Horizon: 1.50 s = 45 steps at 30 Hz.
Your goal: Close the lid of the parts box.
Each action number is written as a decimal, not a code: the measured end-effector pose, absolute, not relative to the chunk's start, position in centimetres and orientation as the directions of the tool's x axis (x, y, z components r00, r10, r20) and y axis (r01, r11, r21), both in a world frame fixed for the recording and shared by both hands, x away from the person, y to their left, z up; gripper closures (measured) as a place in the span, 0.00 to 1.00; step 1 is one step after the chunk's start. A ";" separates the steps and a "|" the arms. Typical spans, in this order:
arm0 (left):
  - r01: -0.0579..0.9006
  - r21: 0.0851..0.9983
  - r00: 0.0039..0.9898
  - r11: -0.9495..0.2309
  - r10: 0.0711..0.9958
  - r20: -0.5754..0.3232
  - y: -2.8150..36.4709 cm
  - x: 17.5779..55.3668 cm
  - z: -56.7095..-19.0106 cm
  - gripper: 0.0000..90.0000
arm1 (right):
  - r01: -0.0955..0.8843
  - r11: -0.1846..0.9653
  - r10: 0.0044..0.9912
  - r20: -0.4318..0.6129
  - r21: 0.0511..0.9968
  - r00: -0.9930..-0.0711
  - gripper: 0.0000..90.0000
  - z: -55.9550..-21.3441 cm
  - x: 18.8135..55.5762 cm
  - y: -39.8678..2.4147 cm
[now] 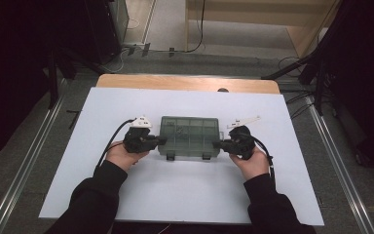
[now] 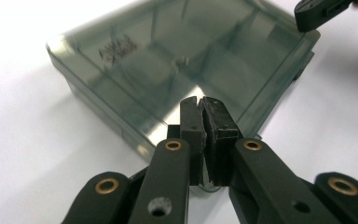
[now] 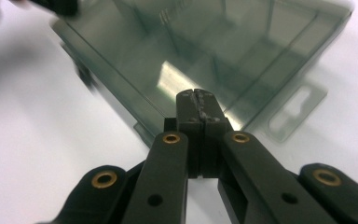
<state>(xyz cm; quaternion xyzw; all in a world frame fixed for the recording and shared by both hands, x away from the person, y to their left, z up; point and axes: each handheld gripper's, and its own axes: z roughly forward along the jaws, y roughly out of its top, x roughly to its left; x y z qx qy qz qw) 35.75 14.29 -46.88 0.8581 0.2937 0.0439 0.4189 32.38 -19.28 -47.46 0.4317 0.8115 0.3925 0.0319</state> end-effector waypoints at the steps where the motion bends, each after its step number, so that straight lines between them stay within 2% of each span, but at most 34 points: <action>1: 0.471 0.739 0.821 -0.482 0.546 -0.168 14.2 35.7 -46.8 0.98 | 0.674 0.312 0.729 0.286 0.670 -0.622 1.00 -47.5 32.3 -19.2; 3: 0.452 0.738 0.827 -0.501 0.545 -0.137 14.1 35.5 -46.6 0.97 | 0.678 0.314 0.736 0.281 0.665 -0.616 1.00 -47.4 32.2 -19.1; 7: 0.474 0.741 0.822 -0.475 0.541 -0.179 14.4 35.8 -46.8 0.97 | 0.686 0.299 0.726 0.308 0.663 -0.614 1.00 -47.5 32.2 -19.4; 10: 0.471 0.744 0.827 -0.474 0.531 -0.185 14.3 35.5 -46.7 0.89 | 0.687 0.287 0.711 0.332 0.667 -0.620 0.93 -47.6 32.3 -19.6; 17: 0.476 0.735 0.833 -0.483 0.515 -0.201 14.7 34.8 -46.3 0.69 | 0.661 0.306 0.691 0.318 0.685 -0.649 0.77 -47.0 31.6 -19.7; 21: 0.467 0.727 0.837 -0.504 0.518 -0.178 14.8 34.3 -46.1 0.59 | 0.656 0.304 0.684 0.321 0.691 -0.655 0.65 -46.9 31.3 -20.0; 26: 0.467 0.734 0.835 -0.494 0.519 -0.182 15.4 33.9 -46.2 0.56 | 0.644 0.299 0.671 0.325 0.704 -0.666 0.54 -46.8 30.9 -20.4; 28: 0.467 0.736 0.836 -0.490 0.515 -0.187 15.7 33.7 -46.1 0.50 | 0.638 0.300 0.666 0.322 0.709 -0.672 0.50 -46.8 30.6 -20.4; 31: 0.468 0.747 0.837 -0.473 0.509 -0.202 16.1 33.4 -46.0 0.49 | 0.620 0.306 0.659 0.309 0.722 -0.686 0.44 -46.8 30.3 -20.4; 32: 0.473 0.744 0.835 -0.472 0.509 -0.208 16.1 33.3 -46.0 0.45 | 0.617 0.307 0.658 0.307 0.724 -0.687 0.43 -46.8 30.2 -20.3; 38: 0.480 0.743 0.836 -0.466 0.501 -0.225 16.8 32.7 -46.1 0.44 | 0.607 0.316 0.637 0.311 0.729 -0.705 0.40 -46.8 29.5 -20.1; 40: 0.471 0.745 0.842 -0.473 0.491 -0.221 17.0 32.5 -46.1 0.40 | 0.601 0.319 0.636 0.304 0.733 -0.709 0.38 -46.8 29.2 -20.0; 43: 0.471 0.747 0.845 -0.469 0.483 -0.230 17.3 32.2 -46.2 0.40 | 0.582 0.329 0.629 0.287 0.744 -0.723 0.34 -46.9 28.8 -19.9; 45: 0.468 0.747 0.849 -0.473 0.477 -0.229 17.3 32.1 -46.4 0.32 | 0.580 0.335 0.622 0.288 0.742 -0.728 0.33 -47.0 28.5 -19.8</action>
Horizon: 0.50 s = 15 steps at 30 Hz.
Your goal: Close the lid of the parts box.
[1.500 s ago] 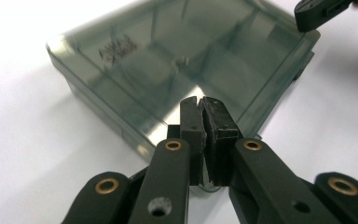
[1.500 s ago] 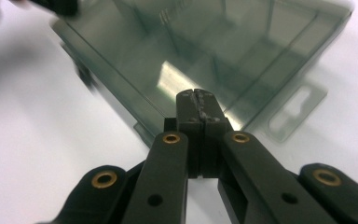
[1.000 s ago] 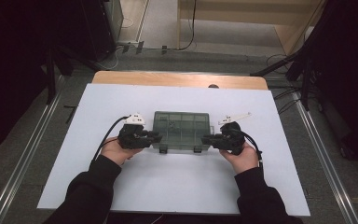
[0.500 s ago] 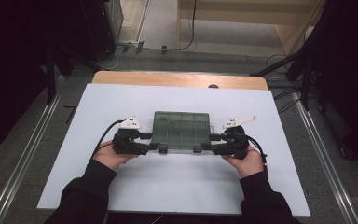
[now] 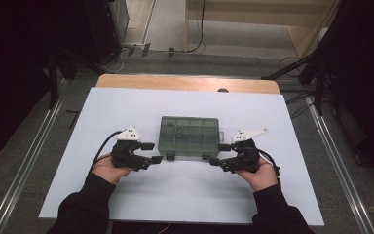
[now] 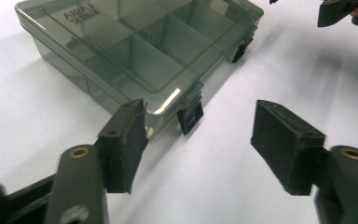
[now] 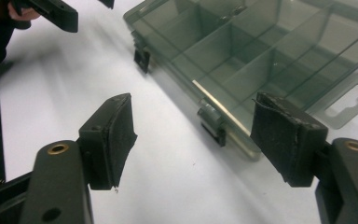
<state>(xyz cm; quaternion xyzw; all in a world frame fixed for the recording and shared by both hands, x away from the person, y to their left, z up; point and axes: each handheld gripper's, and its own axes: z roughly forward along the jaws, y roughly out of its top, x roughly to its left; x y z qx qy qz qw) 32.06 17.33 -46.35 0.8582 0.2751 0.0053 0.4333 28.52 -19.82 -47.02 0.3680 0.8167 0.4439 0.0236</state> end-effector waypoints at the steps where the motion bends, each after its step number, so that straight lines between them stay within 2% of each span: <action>1: 0.469 0.745 0.846 -0.474 0.483 -0.225 17.3 31.9 -46.5 0.31 | 0.580 0.342 0.619 0.287 0.739 -0.731 0.33 -47.1 28.4 -19.8; 9: 0.438 0.752 0.856 -0.492 0.484 -0.182 18.0 30.9 -47.1 0.31 | 0.577 0.354 0.630 0.269 0.736 -0.729 0.32 -47.7 27.7 -20.0; 15: 0.449 0.753 0.850 -0.481 0.491 -0.194 18.9 30.5 -47.4 0.31 | 0.577 0.368 0.634 0.257 0.729 -0.729 0.29 -48.1 27.1 -20.3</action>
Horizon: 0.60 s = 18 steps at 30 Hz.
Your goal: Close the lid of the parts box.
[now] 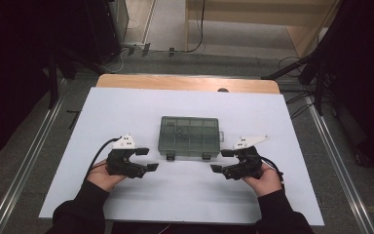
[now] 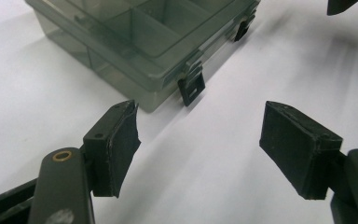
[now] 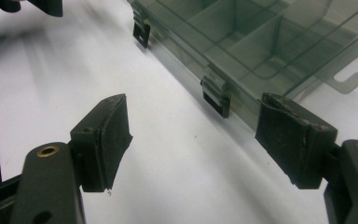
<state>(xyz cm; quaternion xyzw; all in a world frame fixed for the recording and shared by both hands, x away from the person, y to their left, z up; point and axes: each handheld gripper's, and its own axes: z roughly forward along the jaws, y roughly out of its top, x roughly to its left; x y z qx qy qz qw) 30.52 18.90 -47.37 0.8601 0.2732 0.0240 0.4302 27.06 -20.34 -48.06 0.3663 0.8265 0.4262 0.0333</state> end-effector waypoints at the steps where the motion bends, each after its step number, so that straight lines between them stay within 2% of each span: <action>1: 0.449 0.752 0.849 -0.483 0.494 -0.189 19.0 30.4 -47.4 0.31 | 0.572 0.374 0.632 0.251 0.730 -0.733 0.29 -48.1 27.0 -20.4; 18: 0.446 0.759 0.838 -0.474 0.519 -0.168 21.2 29.1 -47.6 0.31 | 0.585 0.343 0.658 0.256 0.735 -0.708 0.28 -48.5 25.6 -22.3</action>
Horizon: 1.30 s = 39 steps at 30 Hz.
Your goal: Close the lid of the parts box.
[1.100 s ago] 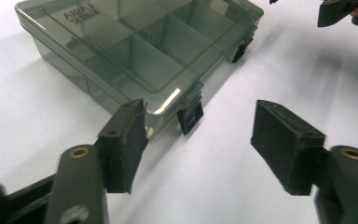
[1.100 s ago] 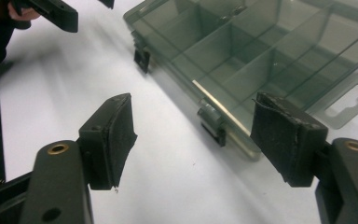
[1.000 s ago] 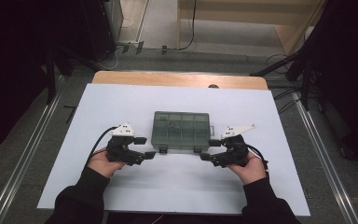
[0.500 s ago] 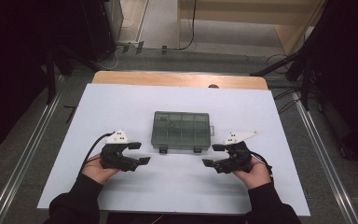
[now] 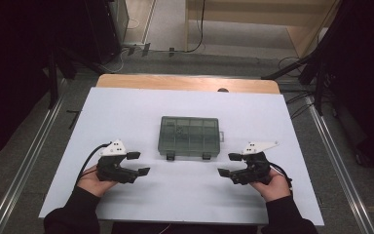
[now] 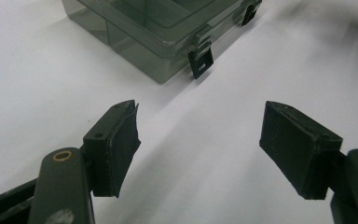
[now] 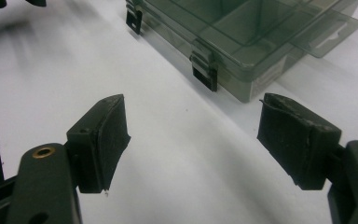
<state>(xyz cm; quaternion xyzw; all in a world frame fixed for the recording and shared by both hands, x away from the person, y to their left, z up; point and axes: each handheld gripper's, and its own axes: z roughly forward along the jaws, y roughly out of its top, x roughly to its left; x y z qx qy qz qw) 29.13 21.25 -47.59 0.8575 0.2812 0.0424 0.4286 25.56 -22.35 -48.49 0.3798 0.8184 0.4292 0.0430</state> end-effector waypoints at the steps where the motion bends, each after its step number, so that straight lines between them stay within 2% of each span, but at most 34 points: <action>1: 0.446 0.759 0.838 -0.474 0.520 -0.167 21.4 29.1 -47.6 0.31 | 0.587 0.339 0.661 0.258 0.735 -0.705 0.28 -48.5 25.5 -22.5; 23: 0.468 0.751 0.810 -0.465 0.565 -0.156 24.3 28.4 -48.1 0.31 | 0.599 0.316 0.701 0.245 0.736 -0.670 0.27 -49.1 23.9 -25.4; 39: 0.480 0.740 0.805 -0.471 0.571 -0.159 24.9 28.5 -48.7 0.31 | 0.601 0.325 0.700 0.242 0.730 -0.672 0.27 -49.5 23.8 -25.7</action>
